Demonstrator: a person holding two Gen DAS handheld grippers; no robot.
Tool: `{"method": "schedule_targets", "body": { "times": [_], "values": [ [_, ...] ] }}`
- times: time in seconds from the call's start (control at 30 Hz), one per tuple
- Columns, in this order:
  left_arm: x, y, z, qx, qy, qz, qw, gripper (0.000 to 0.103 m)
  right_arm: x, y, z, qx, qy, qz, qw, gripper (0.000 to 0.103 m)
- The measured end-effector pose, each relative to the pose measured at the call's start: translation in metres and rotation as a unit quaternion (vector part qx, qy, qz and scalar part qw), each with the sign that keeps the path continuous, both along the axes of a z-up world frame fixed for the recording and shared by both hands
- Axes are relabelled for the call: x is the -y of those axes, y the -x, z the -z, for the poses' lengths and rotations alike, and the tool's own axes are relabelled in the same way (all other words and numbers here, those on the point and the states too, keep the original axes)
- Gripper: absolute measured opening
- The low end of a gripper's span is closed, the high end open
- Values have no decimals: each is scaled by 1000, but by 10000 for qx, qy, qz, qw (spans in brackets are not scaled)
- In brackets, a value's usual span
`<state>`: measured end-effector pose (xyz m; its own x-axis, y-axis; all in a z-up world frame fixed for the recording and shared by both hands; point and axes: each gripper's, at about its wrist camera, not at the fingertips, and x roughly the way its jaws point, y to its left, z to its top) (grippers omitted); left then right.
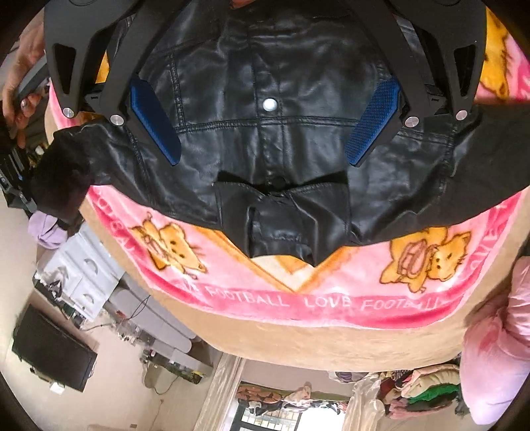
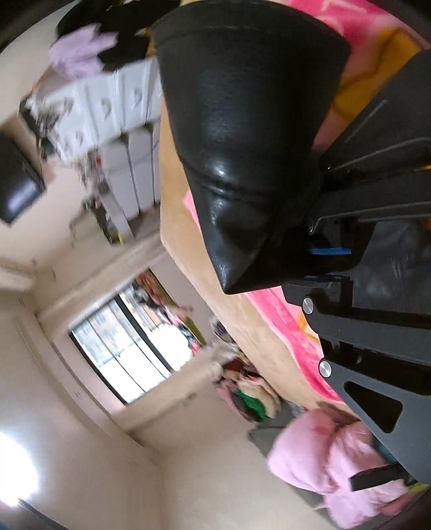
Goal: Fold large clothes
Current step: 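Carry the sleeve with the right gripper across the jacket body toward the left gripper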
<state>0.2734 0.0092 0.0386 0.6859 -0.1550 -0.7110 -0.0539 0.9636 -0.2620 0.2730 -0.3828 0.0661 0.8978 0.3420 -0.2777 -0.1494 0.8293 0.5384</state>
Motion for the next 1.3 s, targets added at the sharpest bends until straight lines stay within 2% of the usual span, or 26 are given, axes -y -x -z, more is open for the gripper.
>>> {"method": "schedule_targets", "body": {
  "times": [0.17, 0.27, 0.5, 0.7, 0.8, 0.93, 0.97, 1.03, 1.07, 1.1, 1.13, 1.2, 1.3],
  "values": [
    [-37, 6, -11, 148, 580, -225, 9980, 94, -55, -12, -23, 123, 365, -679, 9969, 7],
    [-58, 10, -16, 247, 788, -379, 9959, 94, -89, -17, -31, 185, 609, -1048, 9925, 7],
    [-111, 21, -16, 312, 1449, -783, 9859, 94, -154, -15, -25, 212, 1137, -1926, 9744, 7],
    [-140, 28, -14, 371, 1819, -904, 9785, 94, -232, -5, 8, -108, 1917, -2856, 9389, 7],
    [-151, 30, -8, 334, 2000, -907, 9750, 94, -261, 0, 40, -389, 2201, -3246, 9191, 7],
    [-154, 26, 3, 171, 2102, -828, 9740, 94, -286, 6, 72, -747, 2323, -3431, 9070, 8],
    [-154, 25, 6, 150, 2110, -786, 9742, 94, -289, 8, 77, -803, 2247, -3484, 9065, 10],
    [-151, 22, 13, 36, 2187, -700, 9733, 94, -297, 9, 84, -1021, 2134, -3549, 9045, 25],
    [-150, 21, 15, 11, 2242, -660, 9723, 94, -306, 4, 86, -1088, 2102, -3543, 9047, 51],
    [-149, 20, 19, -24, 2317, -590, 9710, 94, -302, 6, 89, -1119, 2043, -3543, 9057, 63],
    [-147, 18, 22, -61, 2363, -551, 9701, 94, -300, 8, 90, -1150, 1978, -3563, 9059, 63],
    [-144, 16, 27, -124, 2372, -518, 9700, 94, -291, 13, 89, -1186, 1904, -3523, 9086, 76],
    [-136, 13, 33, -219, 2377, -406, 9703, 94, -275, 24, 84, -1133, 1790, -3469, 9137, 85]
  ]
}}
